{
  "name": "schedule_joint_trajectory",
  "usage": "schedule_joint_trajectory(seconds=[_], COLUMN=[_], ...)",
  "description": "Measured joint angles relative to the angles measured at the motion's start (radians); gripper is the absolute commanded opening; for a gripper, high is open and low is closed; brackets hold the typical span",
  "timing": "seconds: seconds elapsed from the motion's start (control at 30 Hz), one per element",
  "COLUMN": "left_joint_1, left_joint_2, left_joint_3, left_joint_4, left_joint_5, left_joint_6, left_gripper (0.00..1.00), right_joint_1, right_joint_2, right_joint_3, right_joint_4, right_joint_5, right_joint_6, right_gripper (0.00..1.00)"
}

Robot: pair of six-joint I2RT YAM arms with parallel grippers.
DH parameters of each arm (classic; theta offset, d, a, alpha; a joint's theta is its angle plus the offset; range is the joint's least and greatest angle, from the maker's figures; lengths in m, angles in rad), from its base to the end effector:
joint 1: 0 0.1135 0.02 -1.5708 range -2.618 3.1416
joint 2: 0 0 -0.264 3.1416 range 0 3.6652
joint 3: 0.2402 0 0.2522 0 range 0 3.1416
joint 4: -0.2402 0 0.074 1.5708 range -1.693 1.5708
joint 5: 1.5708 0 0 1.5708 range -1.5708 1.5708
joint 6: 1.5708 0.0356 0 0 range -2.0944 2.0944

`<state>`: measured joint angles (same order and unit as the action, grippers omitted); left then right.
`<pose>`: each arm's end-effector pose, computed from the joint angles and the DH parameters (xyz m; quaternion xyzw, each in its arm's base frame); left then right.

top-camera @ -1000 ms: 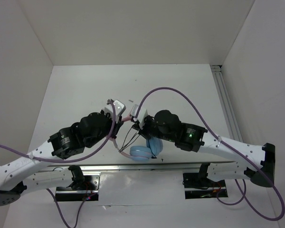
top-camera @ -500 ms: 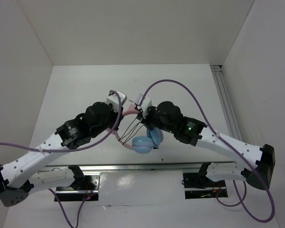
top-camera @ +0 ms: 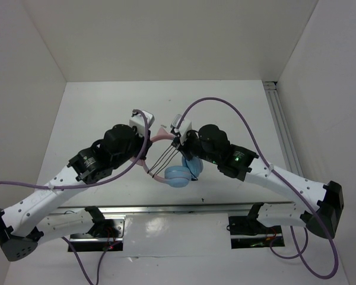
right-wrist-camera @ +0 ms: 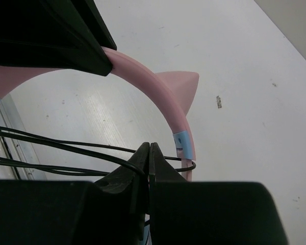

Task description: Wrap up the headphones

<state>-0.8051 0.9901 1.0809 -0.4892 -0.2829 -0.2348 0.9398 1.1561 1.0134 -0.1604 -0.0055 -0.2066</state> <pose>0.1551 -0.1469 0.3742 0.1572 0.8134 -0.1702 0.5336 0.1587 0.2175 0.3470 -0.4383 0.6761 0.2144 0.5521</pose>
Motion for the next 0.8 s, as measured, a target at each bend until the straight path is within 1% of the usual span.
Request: schedule_joint_trajectory(seconds=[0.03, 0.37, 0.6, 0.8], left_joint_1=[0.000, -0.006, -0.068, -0.100], left_joint_2=[-0.001, -0.020, -0.016, -0.004], left_joint_3=[-0.005, -0.053, -0.053, -0.053], left_joint_4=[0.003, 0.036, 0.040, 0.032], left_joint_5=[0.000, -0.055, -0.094, -0.093], left_joint_6=[0.000, 0.000, 0.007, 0.029], left_gripper=[0.00, 0.00, 0.00, 0.00], right_joint_1=[0.000, 0.000, 0.000, 0.000], right_joint_2=[0.000, 0.015, 0.029, 0.028], right_joint_3=[0.000, 0.034, 0.067, 0.068], right_joint_4=[0.000, -0.019, -0.031, -0.035], right_joint_5=[0.004, 0.041, 0.034, 0.001], right_joint_6=[0.000, 0.000, -0.009, -0.078], right_gripper=[0.10, 0.10, 0.10, 0.08])
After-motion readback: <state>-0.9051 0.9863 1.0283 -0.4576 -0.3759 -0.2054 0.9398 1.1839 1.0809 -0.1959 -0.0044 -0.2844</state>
